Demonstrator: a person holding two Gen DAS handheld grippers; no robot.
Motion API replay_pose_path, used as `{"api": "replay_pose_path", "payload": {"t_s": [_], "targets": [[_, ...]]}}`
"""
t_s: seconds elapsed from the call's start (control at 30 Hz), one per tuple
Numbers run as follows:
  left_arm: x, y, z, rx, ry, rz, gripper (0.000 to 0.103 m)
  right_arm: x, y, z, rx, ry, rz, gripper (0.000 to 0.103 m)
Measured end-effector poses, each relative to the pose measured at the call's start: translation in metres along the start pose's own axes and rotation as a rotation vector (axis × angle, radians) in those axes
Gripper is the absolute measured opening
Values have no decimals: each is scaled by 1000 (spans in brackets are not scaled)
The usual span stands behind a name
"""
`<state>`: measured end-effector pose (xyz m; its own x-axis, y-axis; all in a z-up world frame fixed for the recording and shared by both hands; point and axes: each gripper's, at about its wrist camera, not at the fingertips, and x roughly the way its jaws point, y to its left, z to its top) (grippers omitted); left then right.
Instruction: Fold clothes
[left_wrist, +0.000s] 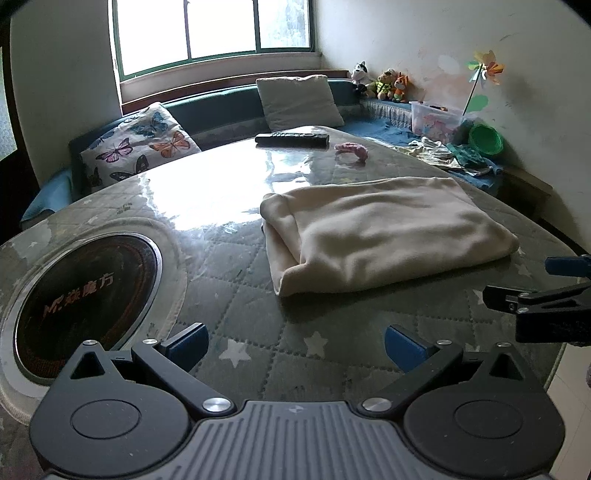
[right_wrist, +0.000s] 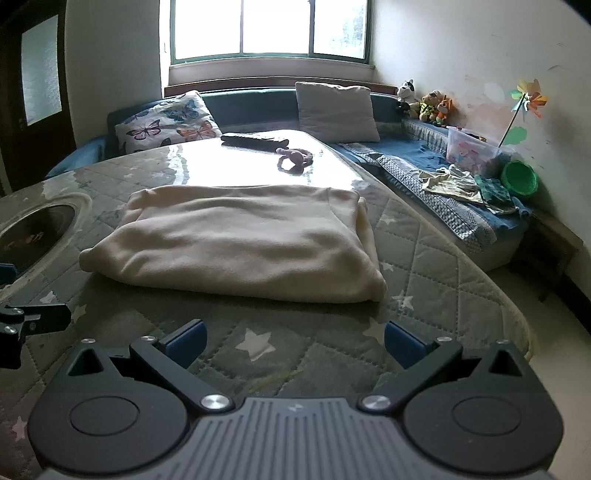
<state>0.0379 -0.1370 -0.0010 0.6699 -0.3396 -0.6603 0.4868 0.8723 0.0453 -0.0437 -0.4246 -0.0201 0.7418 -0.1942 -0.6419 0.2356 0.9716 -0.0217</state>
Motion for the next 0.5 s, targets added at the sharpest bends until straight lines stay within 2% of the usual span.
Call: {"api": "replay_pose_path", "payload": {"t_s": [0.5], "targets": [[-10,-2,-10,0,-20,-6,103,-12,11,-7,-3,-14,-3,103]]}}
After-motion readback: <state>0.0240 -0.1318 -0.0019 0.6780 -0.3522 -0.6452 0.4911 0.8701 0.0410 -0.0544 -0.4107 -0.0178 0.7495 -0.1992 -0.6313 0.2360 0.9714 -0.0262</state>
